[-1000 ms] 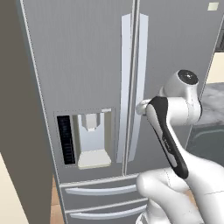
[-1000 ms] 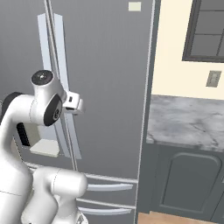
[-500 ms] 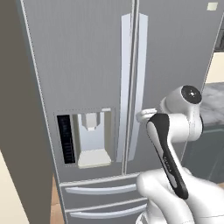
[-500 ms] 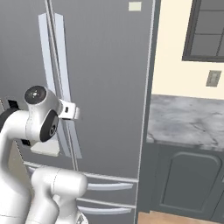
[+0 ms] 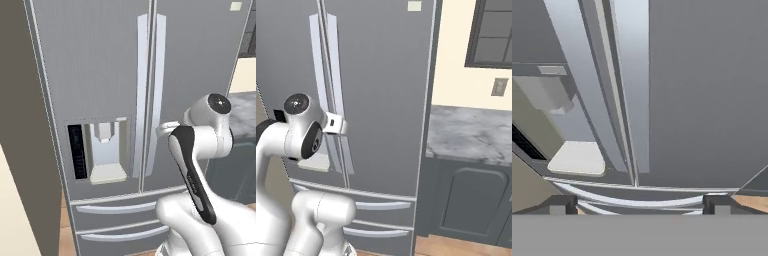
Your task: Take the cake and cupcake from the fridge and place them on the empty tray on the dining counter.
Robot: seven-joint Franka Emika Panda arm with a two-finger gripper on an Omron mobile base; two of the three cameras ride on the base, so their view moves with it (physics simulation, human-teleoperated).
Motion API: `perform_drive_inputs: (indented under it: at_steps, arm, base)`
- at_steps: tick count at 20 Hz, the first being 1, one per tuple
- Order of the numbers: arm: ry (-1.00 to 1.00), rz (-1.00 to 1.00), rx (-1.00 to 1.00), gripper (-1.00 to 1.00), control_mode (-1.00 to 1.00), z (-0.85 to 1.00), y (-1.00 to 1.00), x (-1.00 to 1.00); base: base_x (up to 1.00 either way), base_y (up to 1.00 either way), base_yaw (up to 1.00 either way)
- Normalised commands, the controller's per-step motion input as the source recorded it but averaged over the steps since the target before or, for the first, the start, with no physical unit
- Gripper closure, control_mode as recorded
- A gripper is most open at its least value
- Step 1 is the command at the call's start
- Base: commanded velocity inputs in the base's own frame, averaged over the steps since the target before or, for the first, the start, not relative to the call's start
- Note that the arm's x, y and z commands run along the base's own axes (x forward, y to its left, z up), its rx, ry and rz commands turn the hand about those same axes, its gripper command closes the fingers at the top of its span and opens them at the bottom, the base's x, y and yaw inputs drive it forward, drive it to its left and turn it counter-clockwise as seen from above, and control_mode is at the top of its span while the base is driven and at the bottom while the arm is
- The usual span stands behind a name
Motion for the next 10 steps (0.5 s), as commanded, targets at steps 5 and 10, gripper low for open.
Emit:
perform_drive_inputs:
  at_steps: [5, 10]
  arm:
    - [0.00, 0.00, 0.00, -1.00, 1.00, 0.00, 0.00, 0.00]
    - [0.00, 0.00, 0.00, -1.00, 1.00, 0.00, 0.00, 0.00]
  base:
    - [-0.25, 0.41, 0.00]
    - [-0.46, 0.12, 0.00]
